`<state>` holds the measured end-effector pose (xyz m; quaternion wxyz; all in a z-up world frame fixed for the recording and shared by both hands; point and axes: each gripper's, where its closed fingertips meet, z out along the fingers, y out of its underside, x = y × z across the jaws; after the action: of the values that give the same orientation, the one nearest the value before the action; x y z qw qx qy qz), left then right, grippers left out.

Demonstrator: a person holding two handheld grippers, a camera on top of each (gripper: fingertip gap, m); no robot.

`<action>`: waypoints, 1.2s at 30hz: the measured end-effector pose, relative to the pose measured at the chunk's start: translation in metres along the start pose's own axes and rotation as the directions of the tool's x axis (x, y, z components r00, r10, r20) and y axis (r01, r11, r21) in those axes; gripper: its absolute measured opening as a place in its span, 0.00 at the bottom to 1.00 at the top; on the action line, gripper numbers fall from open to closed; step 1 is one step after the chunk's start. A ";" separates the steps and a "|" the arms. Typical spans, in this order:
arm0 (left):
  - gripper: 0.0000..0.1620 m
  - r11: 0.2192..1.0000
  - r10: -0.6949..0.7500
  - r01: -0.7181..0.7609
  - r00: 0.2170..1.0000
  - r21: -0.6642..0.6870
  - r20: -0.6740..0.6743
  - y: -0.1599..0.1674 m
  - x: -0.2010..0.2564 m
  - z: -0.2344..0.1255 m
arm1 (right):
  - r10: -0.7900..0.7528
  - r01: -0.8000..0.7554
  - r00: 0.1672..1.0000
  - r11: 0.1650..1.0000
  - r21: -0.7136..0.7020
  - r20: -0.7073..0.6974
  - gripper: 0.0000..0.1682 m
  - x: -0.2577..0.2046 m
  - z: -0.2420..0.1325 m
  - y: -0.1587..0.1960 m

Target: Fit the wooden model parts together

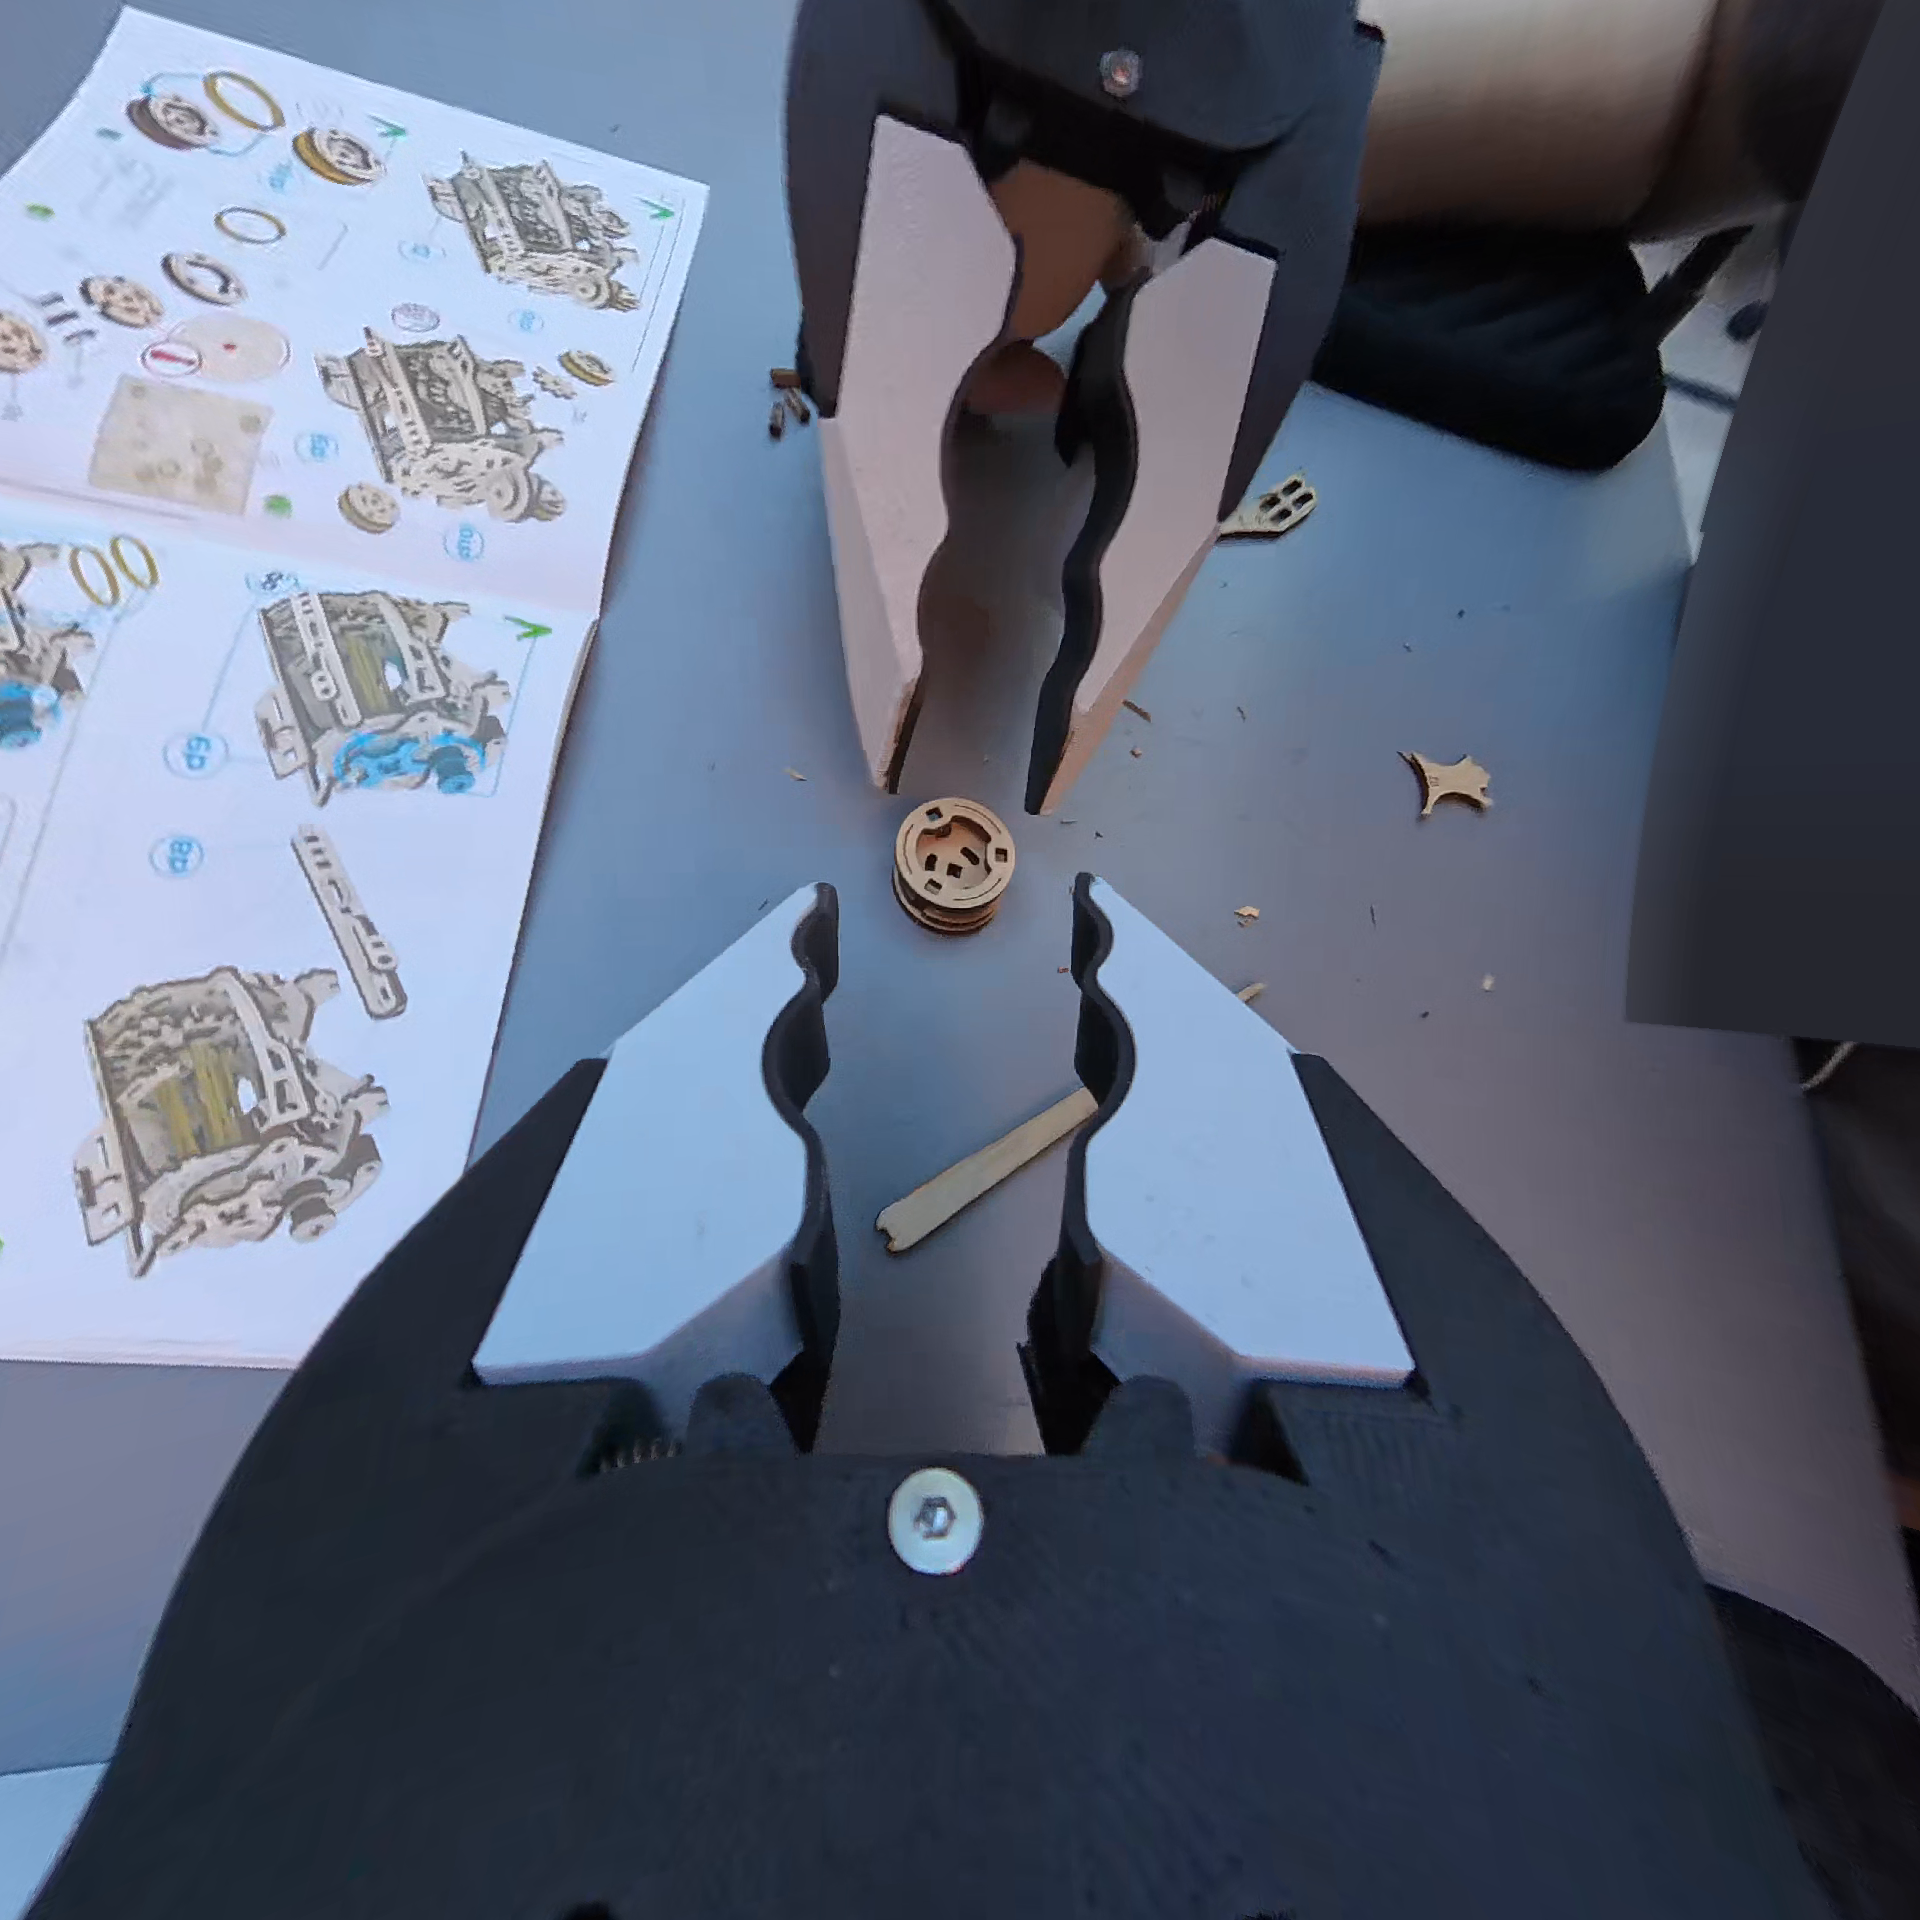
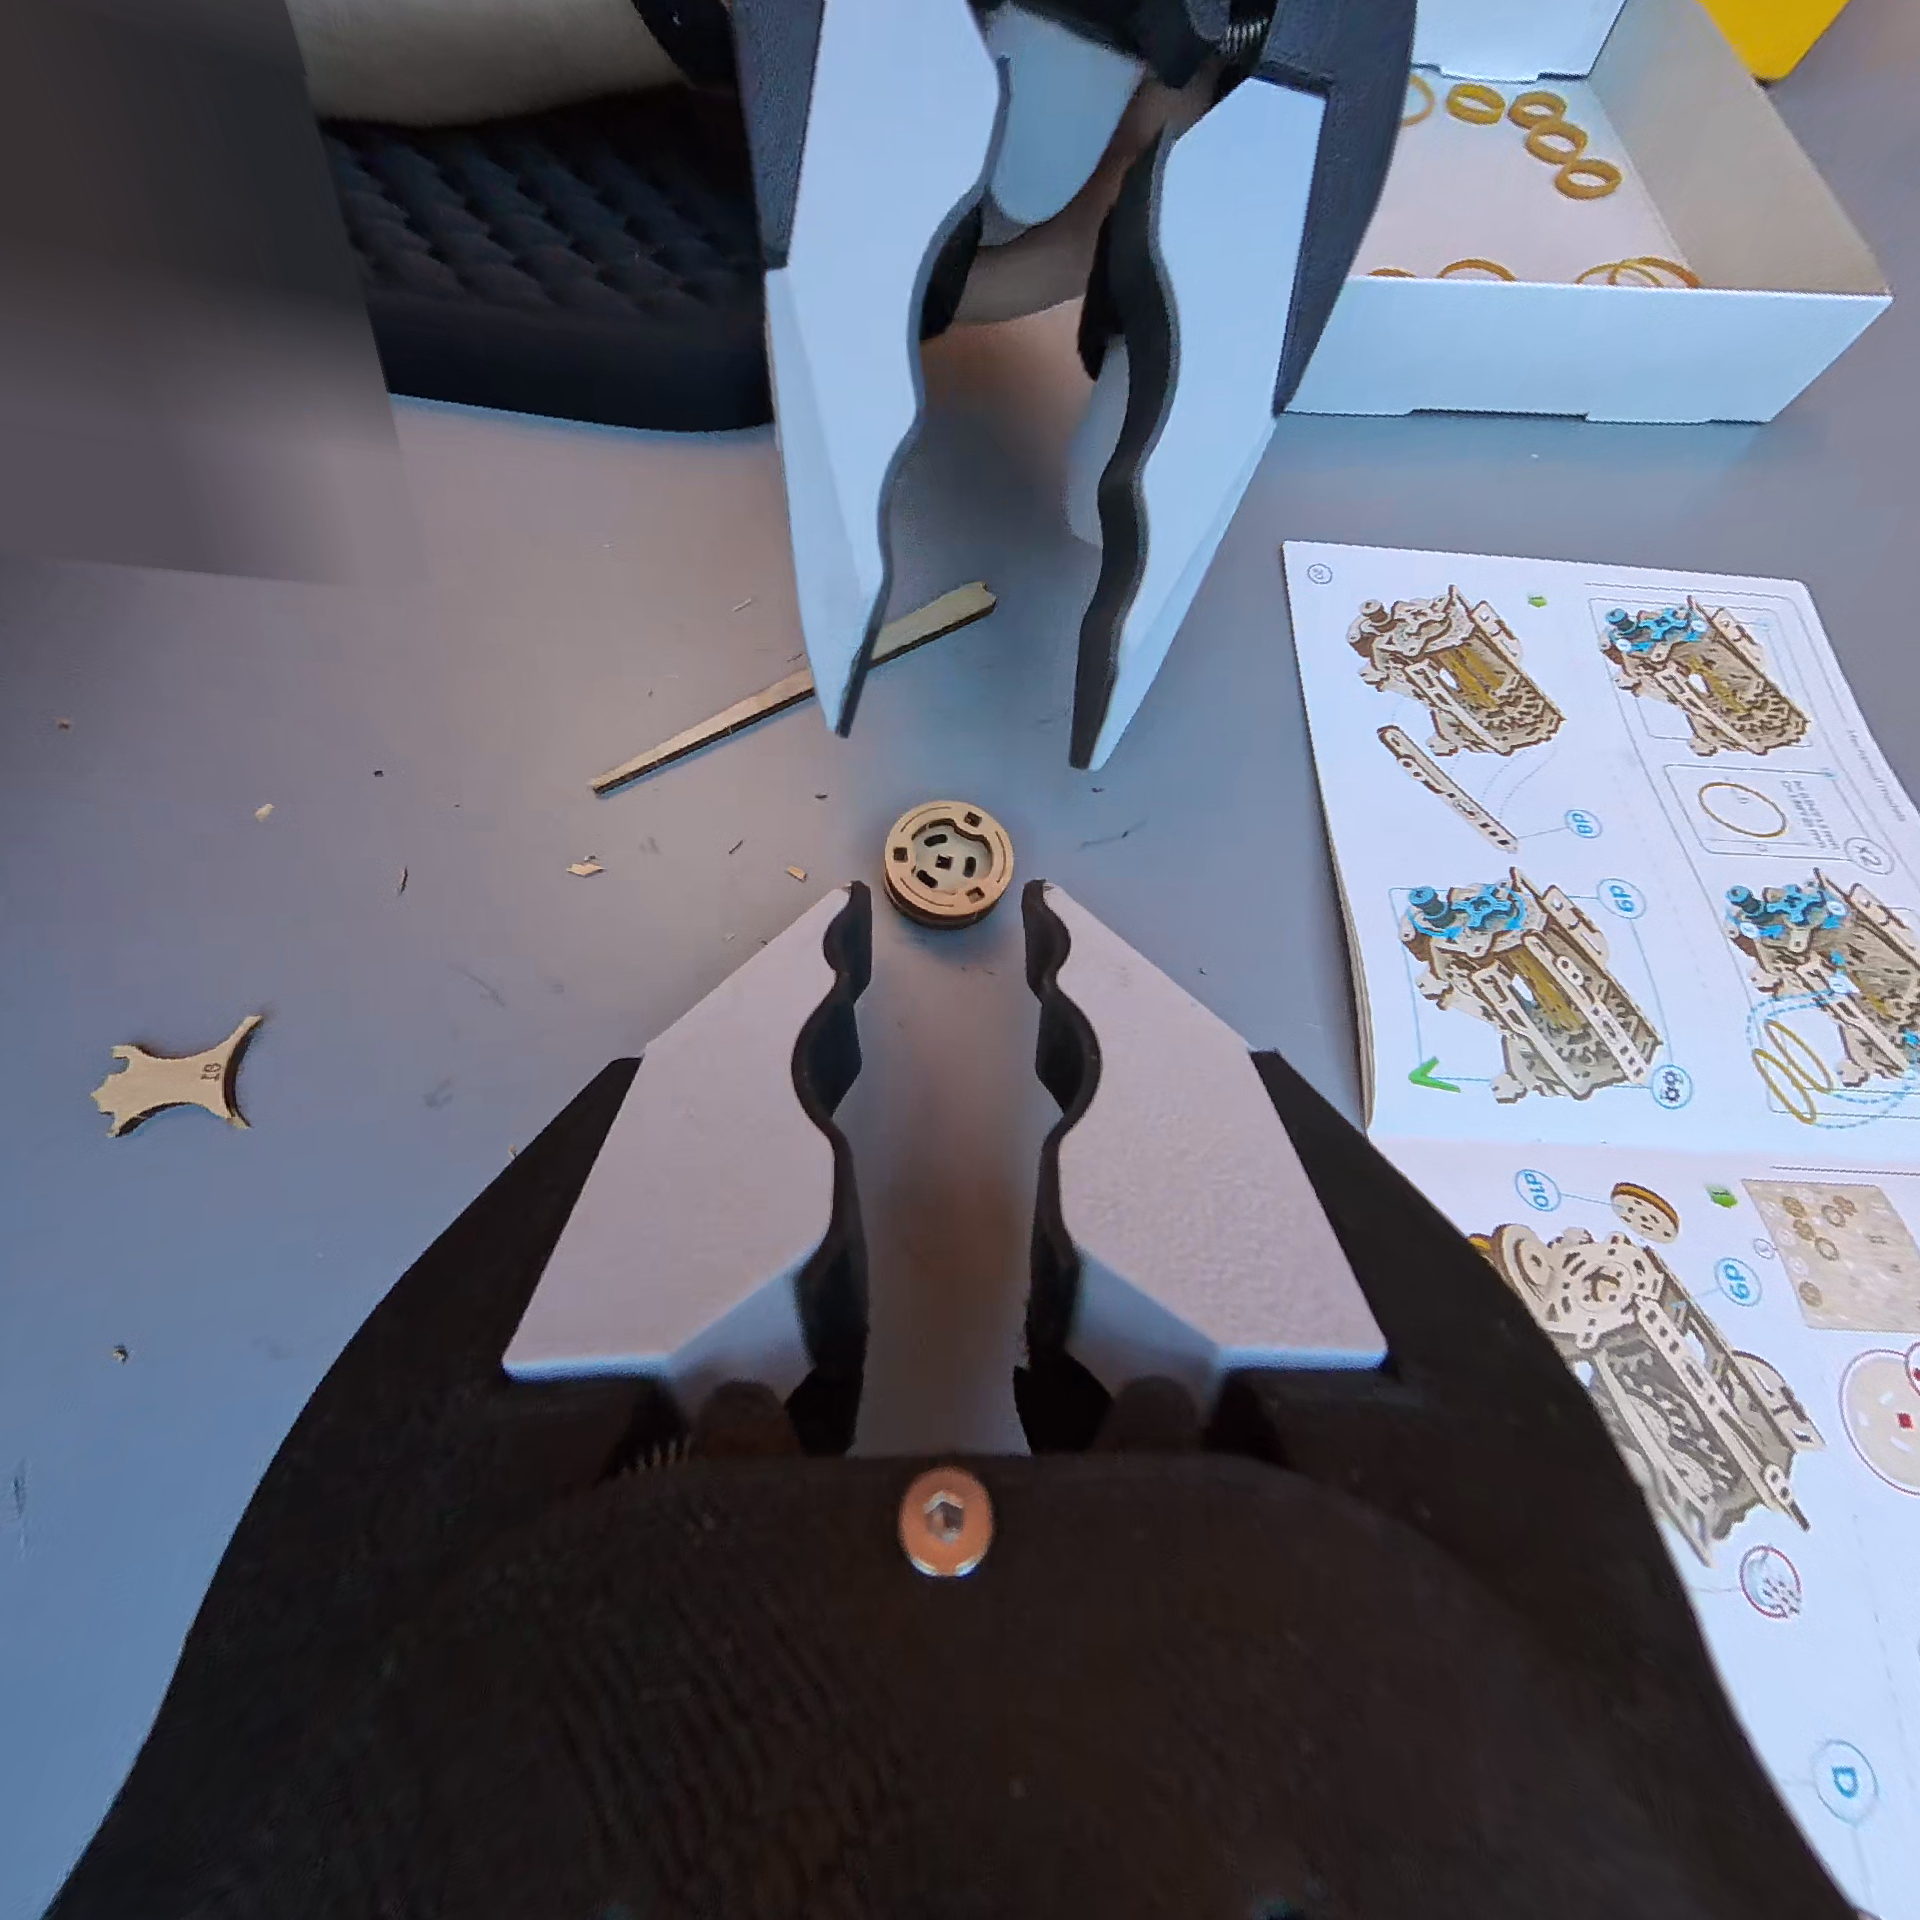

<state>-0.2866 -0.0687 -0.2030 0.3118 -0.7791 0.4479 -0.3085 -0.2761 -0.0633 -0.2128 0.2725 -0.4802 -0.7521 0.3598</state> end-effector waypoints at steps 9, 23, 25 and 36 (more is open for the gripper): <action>0.27 0.995 0.058 -0.054 0.997 -0.085 0.043 0.012 0.000 0.018 | 0.040 -0.041 0.999 0.998 0.038 0.017 0.16 0.001 0.002 -0.003; 0.19 0.992 0.104 -0.097 0.991 -0.077 0.083 0.011 -0.005 0.020 | 0.028 -0.028 0.999 1.000 0.007 0.023 0.12 0.000 0.005 0.000; 0.19 0.992 0.106 -0.100 0.991 -0.075 0.083 0.011 -0.004 0.021 | 0.030 -0.031 0.999 0.999 0.009 0.020 0.12 0.001 0.005 0.000; 0.19 0.992 0.108 -0.102 0.990 -0.073 0.086 0.010 -0.004 0.021 | 0.019 -0.019 1.000 1.000 0.008 0.016 0.12 -0.001 0.005 0.000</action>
<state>-0.2771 -0.0649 -0.2248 0.3205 -0.7777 0.4842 -0.2407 -0.2800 -0.0658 -0.2159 0.2648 -0.4834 -0.7482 0.3692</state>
